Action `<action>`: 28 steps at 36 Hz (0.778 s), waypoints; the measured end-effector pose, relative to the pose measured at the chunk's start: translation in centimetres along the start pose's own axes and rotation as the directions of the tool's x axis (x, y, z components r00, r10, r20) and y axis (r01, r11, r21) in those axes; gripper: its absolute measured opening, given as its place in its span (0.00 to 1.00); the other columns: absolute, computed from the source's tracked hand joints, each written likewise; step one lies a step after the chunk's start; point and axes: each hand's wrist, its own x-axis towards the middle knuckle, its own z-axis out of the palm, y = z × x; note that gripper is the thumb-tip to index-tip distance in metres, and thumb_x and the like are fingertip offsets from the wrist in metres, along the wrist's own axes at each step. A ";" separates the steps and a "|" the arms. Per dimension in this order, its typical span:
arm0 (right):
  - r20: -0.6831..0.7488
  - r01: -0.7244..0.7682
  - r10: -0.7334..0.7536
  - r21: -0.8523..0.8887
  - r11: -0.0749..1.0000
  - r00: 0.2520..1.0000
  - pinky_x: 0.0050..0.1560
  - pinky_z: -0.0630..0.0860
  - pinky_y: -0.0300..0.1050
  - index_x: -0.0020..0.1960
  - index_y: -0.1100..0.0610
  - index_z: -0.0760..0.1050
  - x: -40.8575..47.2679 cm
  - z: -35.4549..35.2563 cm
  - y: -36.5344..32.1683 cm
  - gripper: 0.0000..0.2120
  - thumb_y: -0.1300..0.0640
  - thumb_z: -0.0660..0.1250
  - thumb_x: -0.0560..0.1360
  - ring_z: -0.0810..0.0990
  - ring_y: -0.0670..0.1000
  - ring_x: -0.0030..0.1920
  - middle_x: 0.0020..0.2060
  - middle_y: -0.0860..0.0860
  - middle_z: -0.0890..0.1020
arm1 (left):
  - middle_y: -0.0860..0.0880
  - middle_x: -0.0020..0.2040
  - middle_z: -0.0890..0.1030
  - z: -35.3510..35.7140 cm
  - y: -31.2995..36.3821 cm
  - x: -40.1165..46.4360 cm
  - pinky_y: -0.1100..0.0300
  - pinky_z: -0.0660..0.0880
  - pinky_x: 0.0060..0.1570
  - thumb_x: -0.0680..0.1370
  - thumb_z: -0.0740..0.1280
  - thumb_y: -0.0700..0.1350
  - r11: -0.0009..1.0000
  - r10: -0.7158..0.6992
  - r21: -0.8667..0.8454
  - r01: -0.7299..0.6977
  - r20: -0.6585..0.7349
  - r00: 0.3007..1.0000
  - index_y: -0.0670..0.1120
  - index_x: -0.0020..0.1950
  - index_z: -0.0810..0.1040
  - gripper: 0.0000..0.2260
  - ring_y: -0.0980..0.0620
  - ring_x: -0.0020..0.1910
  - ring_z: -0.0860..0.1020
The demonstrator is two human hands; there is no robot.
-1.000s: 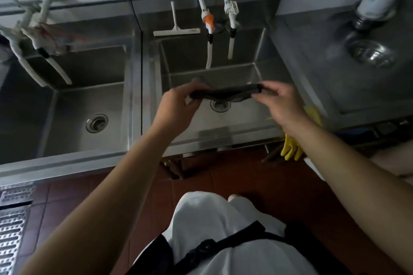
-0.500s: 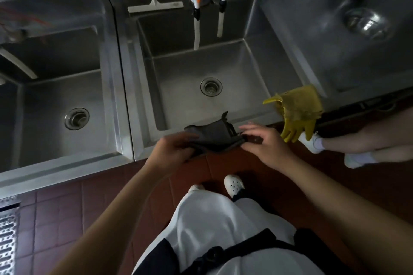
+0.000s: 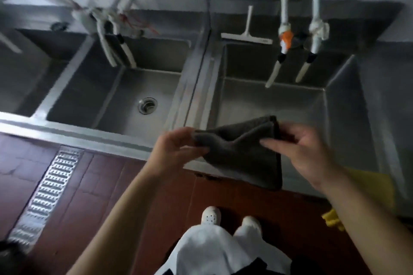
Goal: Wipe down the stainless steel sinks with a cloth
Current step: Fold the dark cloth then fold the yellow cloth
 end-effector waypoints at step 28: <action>0.477 -0.036 -0.023 0.114 0.993 0.878 0.39 0.81 0.40 0.50 0.55 0.86 10.7 37.7 -0.5 0.16 0.54 0.76 0.62 0.87 0.54 0.46 0.47 0.58 0.87 | 0.38 0.48 0.86 -26.3 0.4 -21.7 0.56 0.82 0.42 0.71 0.74 0.38 0.899 -0.048 -0.302 -0.318 -0.788 0.613 0.45 0.52 0.86 0.10 0.42 0.46 0.86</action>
